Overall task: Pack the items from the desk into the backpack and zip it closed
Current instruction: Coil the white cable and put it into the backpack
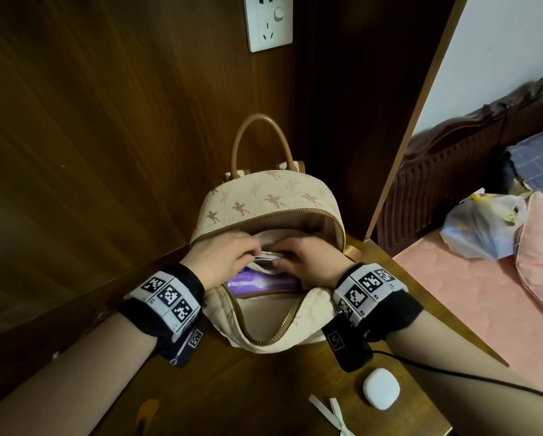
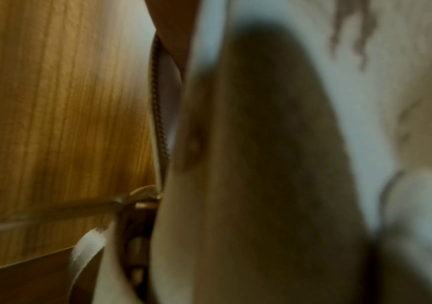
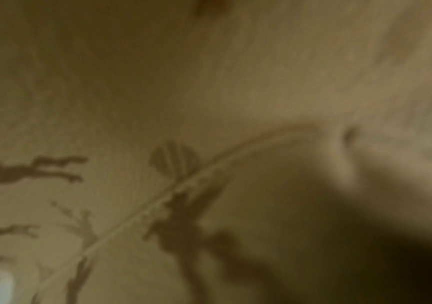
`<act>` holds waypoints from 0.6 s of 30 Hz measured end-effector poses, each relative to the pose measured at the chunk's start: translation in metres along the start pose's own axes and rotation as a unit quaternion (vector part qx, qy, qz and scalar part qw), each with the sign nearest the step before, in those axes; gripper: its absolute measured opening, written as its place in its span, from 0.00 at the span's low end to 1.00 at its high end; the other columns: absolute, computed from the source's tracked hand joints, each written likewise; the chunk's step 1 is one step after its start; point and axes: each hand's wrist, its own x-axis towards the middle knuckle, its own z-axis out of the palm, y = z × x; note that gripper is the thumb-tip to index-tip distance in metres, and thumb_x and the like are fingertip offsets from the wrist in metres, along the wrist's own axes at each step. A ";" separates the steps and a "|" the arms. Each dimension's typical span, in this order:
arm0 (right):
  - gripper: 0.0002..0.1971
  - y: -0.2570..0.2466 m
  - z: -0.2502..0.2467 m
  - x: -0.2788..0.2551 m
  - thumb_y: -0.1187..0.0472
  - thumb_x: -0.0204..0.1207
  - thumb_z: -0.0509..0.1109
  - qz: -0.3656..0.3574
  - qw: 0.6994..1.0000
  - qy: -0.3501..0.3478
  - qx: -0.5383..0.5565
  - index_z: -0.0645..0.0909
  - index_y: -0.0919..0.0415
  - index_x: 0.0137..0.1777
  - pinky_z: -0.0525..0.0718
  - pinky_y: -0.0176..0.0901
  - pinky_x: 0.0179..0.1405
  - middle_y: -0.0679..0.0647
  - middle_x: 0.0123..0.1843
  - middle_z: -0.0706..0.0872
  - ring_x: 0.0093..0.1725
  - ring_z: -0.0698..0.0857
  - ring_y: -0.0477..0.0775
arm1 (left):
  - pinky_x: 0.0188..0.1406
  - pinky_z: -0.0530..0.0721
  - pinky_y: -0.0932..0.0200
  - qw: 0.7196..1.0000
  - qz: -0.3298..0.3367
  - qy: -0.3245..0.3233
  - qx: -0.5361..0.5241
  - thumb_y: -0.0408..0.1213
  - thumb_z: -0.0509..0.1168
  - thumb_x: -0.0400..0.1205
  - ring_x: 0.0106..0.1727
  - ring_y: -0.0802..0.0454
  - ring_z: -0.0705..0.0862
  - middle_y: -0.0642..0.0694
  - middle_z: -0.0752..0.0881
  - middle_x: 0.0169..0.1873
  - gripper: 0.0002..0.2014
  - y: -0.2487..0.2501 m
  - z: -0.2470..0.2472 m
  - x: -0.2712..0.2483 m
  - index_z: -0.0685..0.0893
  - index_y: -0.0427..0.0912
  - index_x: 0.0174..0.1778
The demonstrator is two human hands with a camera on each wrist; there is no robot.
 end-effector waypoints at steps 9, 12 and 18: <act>0.19 0.002 0.000 -0.007 0.56 0.79 0.67 0.011 0.999 0.019 0.035 0.77 0.56 0.70 0.77 0.43 0.64 0.55 0.64 0.85 0.62 0.82 0.54 | 0.41 0.79 0.50 0.995 -0.033 -0.069 0.056 0.45 0.55 0.86 0.43 0.48 0.79 0.49 0.77 0.41 0.07 0.009 -0.011 0.005 0.74 0.49 0.55; 0.27 0.005 -0.008 -0.016 0.62 0.74 0.72 0.016 0.997 0.058 0.037 0.73 0.58 0.73 0.71 0.35 0.64 0.57 0.68 0.81 0.67 0.79 0.54 | 0.44 0.79 0.52 0.994 -0.062 -0.085 0.038 0.44 0.54 0.87 0.45 0.48 0.81 0.46 0.83 0.48 0.08 0.005 -0.014 0.009 0.74 0.48 0.57; 0.23 0.008 -0.012 -0.015 0.66 0.69 0.69 0.056 0.995 0.074 -0.037 0.75 0.60 0.66 0.77 0.46 0.60 0.59 0.63 0.82 0.64 0.78 0.59 | 0.47 0.68 0.63 0.992 -0.034 -0.063 0.100 0.40 0.54 0.87 0.57 0.47 0.81 0.46 0.84 0.57 0.13 0.008 -0.017 0.019 0.76 0.46 0.65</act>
